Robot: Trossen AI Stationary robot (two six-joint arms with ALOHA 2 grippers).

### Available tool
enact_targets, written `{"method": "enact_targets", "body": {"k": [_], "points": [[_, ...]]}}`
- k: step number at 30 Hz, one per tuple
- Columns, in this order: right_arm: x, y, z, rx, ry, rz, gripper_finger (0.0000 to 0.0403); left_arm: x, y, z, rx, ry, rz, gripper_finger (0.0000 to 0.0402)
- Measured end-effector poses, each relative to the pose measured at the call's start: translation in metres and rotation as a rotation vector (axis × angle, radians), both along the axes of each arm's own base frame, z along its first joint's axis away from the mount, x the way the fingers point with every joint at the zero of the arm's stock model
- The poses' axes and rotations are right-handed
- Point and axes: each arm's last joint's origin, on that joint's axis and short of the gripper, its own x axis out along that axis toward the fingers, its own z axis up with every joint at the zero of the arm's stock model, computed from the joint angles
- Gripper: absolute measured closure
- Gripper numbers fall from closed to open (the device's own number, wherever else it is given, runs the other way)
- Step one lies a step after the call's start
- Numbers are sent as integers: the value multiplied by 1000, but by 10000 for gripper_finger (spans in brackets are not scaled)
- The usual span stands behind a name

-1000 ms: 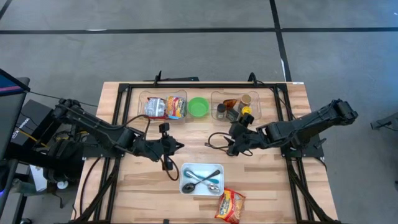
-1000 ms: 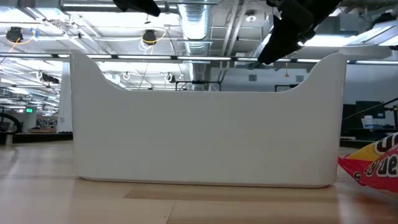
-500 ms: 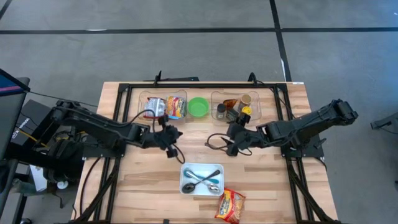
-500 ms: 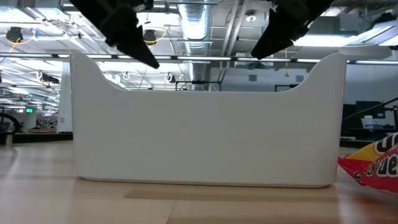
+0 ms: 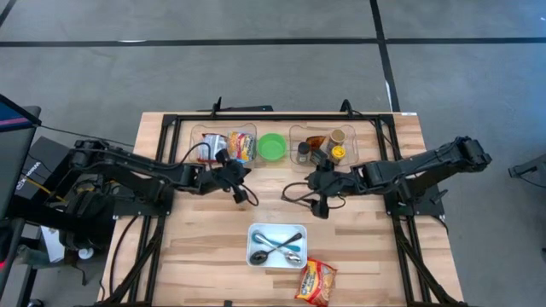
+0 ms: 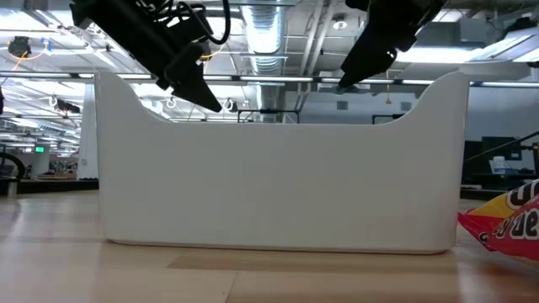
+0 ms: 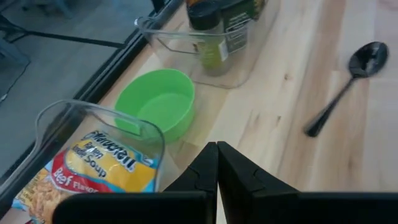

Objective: Pick & Place Food Item
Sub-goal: Put the black spoon into the white bin

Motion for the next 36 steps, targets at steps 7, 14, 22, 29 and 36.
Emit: {"method": "enact_targets", "body": {"k": [7, 14, 22, 29, 36], "points": [[1, -8, 0, 51, -11, -80, 74, 0, 3, 0, 0, 2, 10, 399], [-3, -8, -4, 79, 53, -78, 74, 0, 3, 0, 0, 1, 10, 399], [12, -7, -47, 6, 260, -87, 88, 1, 3, 1, 4, -10, 6, 399], [26, -6, -84, -29, 387, -62, 120, 1, 3, 1, 5, -13, 5, 399], [36, -10, -106, 81, 441, 1, 150, 1, 3, 1, 5, -14, 5, 399]]}}
